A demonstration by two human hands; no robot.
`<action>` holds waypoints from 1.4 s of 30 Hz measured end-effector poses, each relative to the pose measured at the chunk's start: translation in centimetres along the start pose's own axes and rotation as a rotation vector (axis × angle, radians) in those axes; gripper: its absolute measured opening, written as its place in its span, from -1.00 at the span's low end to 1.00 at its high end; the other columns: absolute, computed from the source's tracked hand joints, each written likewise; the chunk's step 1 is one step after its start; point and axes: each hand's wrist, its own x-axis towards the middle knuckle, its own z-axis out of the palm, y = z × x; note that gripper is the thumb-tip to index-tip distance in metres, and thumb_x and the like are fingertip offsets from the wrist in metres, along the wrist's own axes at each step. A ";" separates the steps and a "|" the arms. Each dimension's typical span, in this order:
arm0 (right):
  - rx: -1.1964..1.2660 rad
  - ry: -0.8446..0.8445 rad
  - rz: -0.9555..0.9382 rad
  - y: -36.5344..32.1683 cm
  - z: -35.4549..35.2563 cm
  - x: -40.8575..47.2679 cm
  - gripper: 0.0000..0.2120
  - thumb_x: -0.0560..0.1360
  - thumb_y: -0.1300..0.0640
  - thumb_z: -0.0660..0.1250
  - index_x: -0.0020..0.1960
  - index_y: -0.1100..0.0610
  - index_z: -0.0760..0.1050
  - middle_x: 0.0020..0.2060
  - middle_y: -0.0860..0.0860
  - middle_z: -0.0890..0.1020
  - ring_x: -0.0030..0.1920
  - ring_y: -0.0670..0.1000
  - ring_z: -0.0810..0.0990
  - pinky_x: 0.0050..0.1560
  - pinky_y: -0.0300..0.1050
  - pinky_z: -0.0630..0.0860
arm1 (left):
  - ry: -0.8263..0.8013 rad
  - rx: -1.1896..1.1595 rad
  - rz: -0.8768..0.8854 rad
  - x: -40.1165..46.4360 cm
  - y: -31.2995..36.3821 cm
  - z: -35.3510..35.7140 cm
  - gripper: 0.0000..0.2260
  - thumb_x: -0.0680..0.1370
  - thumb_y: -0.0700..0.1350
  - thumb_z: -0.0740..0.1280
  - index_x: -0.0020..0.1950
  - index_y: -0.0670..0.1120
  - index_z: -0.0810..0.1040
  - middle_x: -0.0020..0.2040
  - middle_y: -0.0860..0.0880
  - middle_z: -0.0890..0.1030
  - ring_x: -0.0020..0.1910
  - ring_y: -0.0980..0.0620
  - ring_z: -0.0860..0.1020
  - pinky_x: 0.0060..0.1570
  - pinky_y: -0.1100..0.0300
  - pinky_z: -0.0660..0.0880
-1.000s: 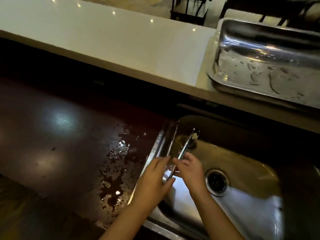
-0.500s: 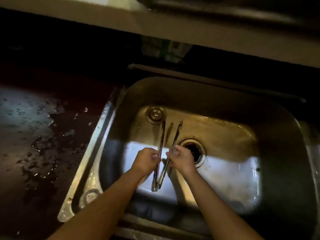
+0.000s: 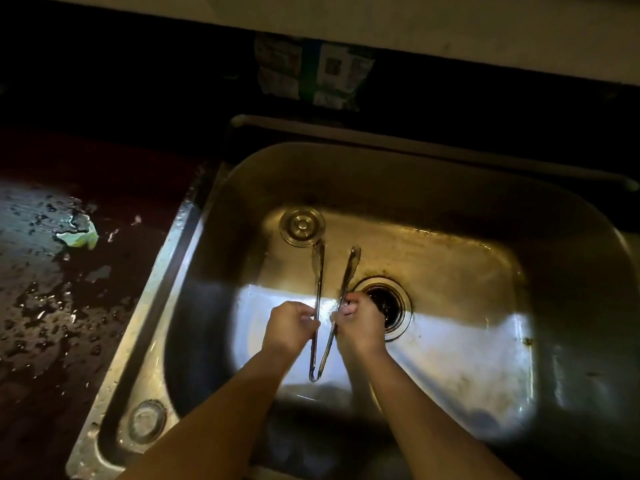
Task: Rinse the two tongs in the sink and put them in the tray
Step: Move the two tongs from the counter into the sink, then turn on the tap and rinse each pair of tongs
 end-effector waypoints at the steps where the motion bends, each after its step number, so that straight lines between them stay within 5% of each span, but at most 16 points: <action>1: -0.005 0.008 -0.007 0.0 0.1 0.0 -0.67 0.36 0.30 0.39 0.12 0.18 0.52 -0.35 -0.06 0.56 -0.21 0.04 0.60 -0.07 0.03 0.60 | 0.015 0.025 0.006 0.1 -0.1 0.1 -0.78 0.42 -0.25 0.39 0.05 -0.21 0.63 0.02 -0.20 0.68 -0.06 -0.09 0.64 -0.02 0.28 0.47; 9: -0.301 -0.015 -0.121 -0.6 -1.2 -0.2 -0.80 0.45 0.10 0.34 0.02 0.18 0.53 -0.08 0.11 0.63 -0.08 0.10 0.59 -0.13 -0.09 0.48 | -0.049 0.286 0.080 -0.3 1.0 -0.5 -0.65 0.50 -0.10 0.31 0.27 -0.15 0.45 0.15 -0.20 0.60 0.12 -0.15 0.55 0.14 0.06 0.45; 14: -0.506 -0.044 -0.252 -2.4 -4.7 -2.2 -0.76 0.50 0.00 0.22 -0.06 0.15 0.56 -0.05 0.14 0.62 -0.03 0.16 0.57 -0.12 -0.04 0.47 | -0.099 0.614 0.369 -3.4 3.8 -1.9 -0.70 0.54 -0.02 0.21 0.25 -0.04 0.40 0.13 -0.13 0.58 0.07 -0.12 0.55 0.00 0.04 0.48; 17: -0.553 0.083 -0.296 -2.8 -7.4 -4.3 -0.73 0.51 -0.02 0.19 -0.06 0.10 0.59 -0.04 0.13 0.64 0.00 0.16 0.55 -0.05 -0.07 0.39 | 0.014 0.753 0.590 -6.2 5.7 -1.8 -0.66 0.54 0.02 0.19 0.30 -0.02 0.38 0.15 -0.08 0.58 0.10 -0.08 0.54 0.04 0.07 0.45; 26: -0.453 0.319 -0.238 -1.3 -15.1 -12.4 -0.69 0.54 -0.03 0.15 0.19 0.06 0.49 0.19 0.07 0.56 0.19 0.08 0.46 0.16 -0.02 0.36 | 0.190 0.592 0.805 -14.1 9.4 0.6 -0.70 0.54 0.01 0.20 0.22 -0.06 0.48 0.17 -0.06 0.59 0.18 -0.04 0.51 0.27 -0.04 0.32; 34: -0.443 0.593 -0.194 1.7 -18.5 -18.6 -0.60 0.51 0.07 0.24 0.33 0.12 0.38 0.34 0.14 0.43 0.33 0.13 0.39 0.26 0.06 0.42 | -0.001 0.706 0.767 -17.6 6.3 4.5 -0.56 0.56 0.11 0.07 0.41 0.02 0.26 0.45 -0.04 0.34 0.45 -0.02 0.23 0.44 -0.14 -0.05; 37: -0.582 0.776 -0.143 3.6 -19.0 -20.8 -0.44 0.43 0.12 0.33 0.40 0.17 0.29 0.43 0.25 0.28 0.45 0.24 0.20 0.35 0.21 0.25 | -0.024 0.746 0.779 -18.0 5.6 5.1 -0.55 0.56 0.13 0.04 0.43 0.03 0.22 0.47 -0.03 0.29 0.47 0.00 0.19 0.44 -0.16 -0.11; 40: -0.626 0.788 -0.068 5.1 -18.8 -22.0 -0.31 0.43 0.12 0.34 0.47 0.19 0.12 0.48 0.30 0.08 0.49 0.24 -0.01 0.42 0.17 -0.02 | -0.022 0.761 0.812 -18.2 5.8 5.0 -0.55 0.56 0.12 0.08 0.42 0.00 0.28 0.46 -0.05 0.33 0.46 -0.03 0.24 0.43 -0.19 -0.12; 42: -0.608 0.769 -0.015 5.6 -18.6 -22.1 -0.26 0.44 0.10 0.33 0.48 0.23 0.02 0.49 0.30 0.02 0.49 0.23 -0.06 0.44 0.16 -0.02 | -0.033 0.764 0.825 -18.7 5.7 4.9 -0.55 0.55 0.11 0.11 0.40 -0.01 0.31 0.45 -0.06 0.36 0.45 -0.04 0.27 0.41 -0.20 -0.14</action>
